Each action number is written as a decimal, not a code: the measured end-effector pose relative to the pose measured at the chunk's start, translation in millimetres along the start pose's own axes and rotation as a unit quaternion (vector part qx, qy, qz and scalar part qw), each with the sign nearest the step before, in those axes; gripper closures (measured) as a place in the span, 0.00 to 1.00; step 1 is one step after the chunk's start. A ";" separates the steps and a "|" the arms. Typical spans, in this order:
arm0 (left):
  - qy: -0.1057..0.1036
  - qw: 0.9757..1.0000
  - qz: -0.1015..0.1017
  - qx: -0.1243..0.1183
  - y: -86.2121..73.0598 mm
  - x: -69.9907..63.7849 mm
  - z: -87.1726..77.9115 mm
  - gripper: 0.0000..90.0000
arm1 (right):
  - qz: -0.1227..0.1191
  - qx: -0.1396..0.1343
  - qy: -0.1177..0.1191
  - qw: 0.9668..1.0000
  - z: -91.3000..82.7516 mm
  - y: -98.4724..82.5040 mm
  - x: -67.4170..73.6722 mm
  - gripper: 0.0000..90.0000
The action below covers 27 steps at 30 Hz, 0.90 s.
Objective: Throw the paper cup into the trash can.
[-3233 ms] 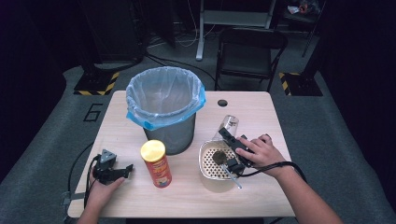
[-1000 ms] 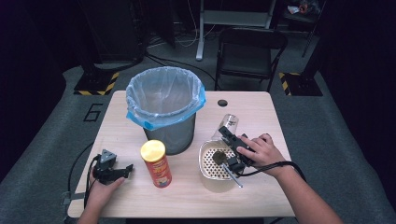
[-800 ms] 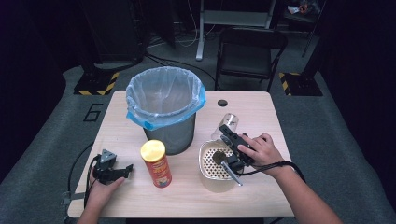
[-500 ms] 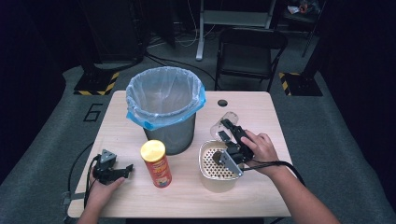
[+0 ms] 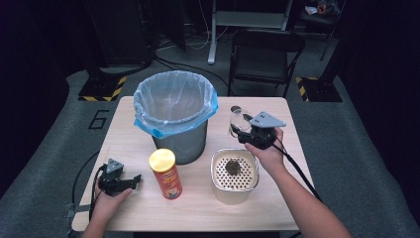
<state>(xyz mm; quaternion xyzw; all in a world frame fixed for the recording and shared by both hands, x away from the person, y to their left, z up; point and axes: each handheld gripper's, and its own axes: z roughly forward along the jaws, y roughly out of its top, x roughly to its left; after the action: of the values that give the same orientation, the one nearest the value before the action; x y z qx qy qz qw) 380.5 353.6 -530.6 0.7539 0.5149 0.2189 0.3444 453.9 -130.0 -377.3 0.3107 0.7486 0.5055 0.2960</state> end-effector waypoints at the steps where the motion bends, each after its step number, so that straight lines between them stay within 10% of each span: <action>1: 0.000 1.000 0.000 0.000 0.0 0.0 0.1 0.17 | 0.038 0.004 0.010 0.999 0.7 0.5 -4.9 0.46; 5: 0.001 1.000 0.001 0.001 0.0 0.1 0.0 0.17 | 0.103 0.007 0.040 0.994 -0.3 3.7 -18.5 0.46; 10: 0.001 1.000 0.002 0.000 0.1 0.2 0.1 0.17 | 0.111 0.015 0.037 0.993 -4.0 6.1 -25.4 0.46; 27: 0.001 1.000 0.001 0.001 0.0 0.0 0.0 0.17 | 0.014 0.018 0.029 0.999 -36.4 60.0 -13.0 0.47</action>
<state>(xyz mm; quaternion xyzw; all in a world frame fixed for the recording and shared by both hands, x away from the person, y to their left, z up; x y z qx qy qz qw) 380.5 353.6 -530.6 0.7543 0.5147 0.2197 0.3433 444.5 -143.1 -307.7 0.3117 0.7616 0.5044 0.2615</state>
